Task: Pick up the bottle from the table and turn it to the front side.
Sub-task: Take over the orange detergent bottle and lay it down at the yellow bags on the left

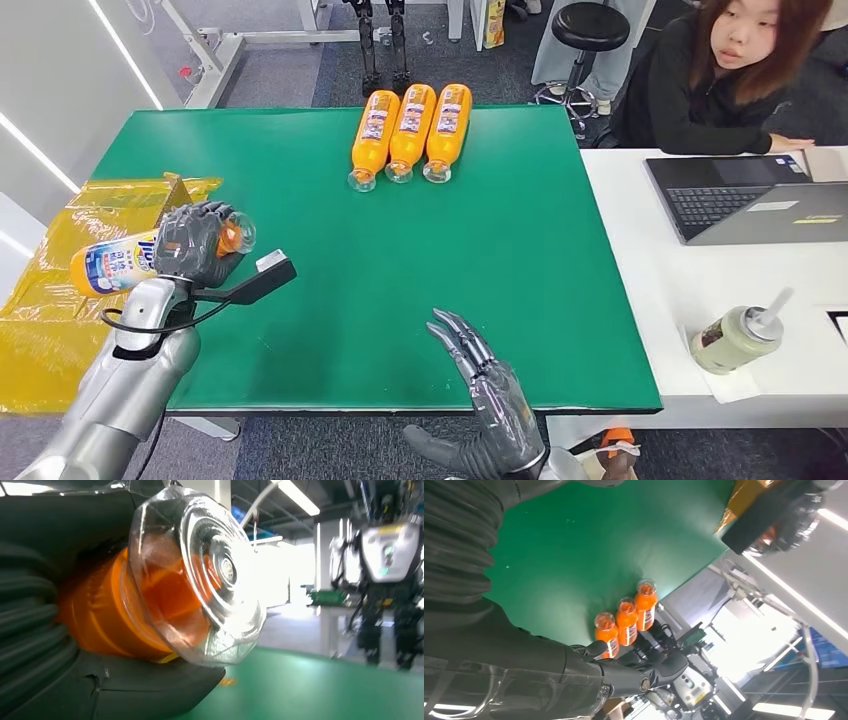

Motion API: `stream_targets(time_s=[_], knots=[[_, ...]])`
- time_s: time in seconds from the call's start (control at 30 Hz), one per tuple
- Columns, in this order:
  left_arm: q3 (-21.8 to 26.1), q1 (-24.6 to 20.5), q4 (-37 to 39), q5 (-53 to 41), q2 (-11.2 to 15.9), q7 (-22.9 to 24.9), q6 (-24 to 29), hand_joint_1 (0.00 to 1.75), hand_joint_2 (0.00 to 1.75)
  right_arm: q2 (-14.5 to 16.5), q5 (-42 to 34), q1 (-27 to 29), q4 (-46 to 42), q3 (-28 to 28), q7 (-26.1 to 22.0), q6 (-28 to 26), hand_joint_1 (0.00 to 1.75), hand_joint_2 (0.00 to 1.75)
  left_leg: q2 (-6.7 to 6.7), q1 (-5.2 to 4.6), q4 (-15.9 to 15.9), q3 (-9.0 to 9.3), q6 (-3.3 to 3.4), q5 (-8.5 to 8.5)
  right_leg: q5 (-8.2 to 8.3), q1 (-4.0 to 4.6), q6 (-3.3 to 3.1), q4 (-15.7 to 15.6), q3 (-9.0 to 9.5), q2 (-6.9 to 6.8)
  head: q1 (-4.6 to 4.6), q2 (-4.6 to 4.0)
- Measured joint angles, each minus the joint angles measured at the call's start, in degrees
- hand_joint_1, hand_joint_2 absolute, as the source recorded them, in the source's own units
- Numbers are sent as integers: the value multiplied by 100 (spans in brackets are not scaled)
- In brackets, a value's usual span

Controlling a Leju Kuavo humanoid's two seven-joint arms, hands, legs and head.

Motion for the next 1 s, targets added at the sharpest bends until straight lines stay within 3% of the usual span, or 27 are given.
stream_targets(time_s=[0.23, 0.37, 0.73, 1.0], knots=[[200, 140, 1141, -270, -4, 97, 317, 175, 175, -160, -544, -481, 363, 1, -349, 203, 0, 175, 2, 0, -1, 0, 0, 0, 0, 0, -1, 1, -1, 2, 0, 0], [350, 198, 1581, -274, -4, 170, 292, 3, 175, -184, -645, -699, 533, 1, -391, 268, 0, 175, 0, -1, -1, -1, 0, 0, 0, 0, 0, 0, -2, 0, -1, 0], [838, 401, 1912, -495, 40, 325, 566, 0, 175, -298, -891, -997, 772, 9, -451, 294, 0, 175, -2, 0, -2, -3, 0, 0, 0, 0, -1, 0, -3, -3, -1, 0], [1171, 552, 1759, -506, 39, 5, 581, 0, 175, -310, -938, -1145, 942, 29, -507, 273, 0, 175, -1, 0, -2, -2, -1, 1, 1, 0, -1, 1, -3, -2, -1, 0]])
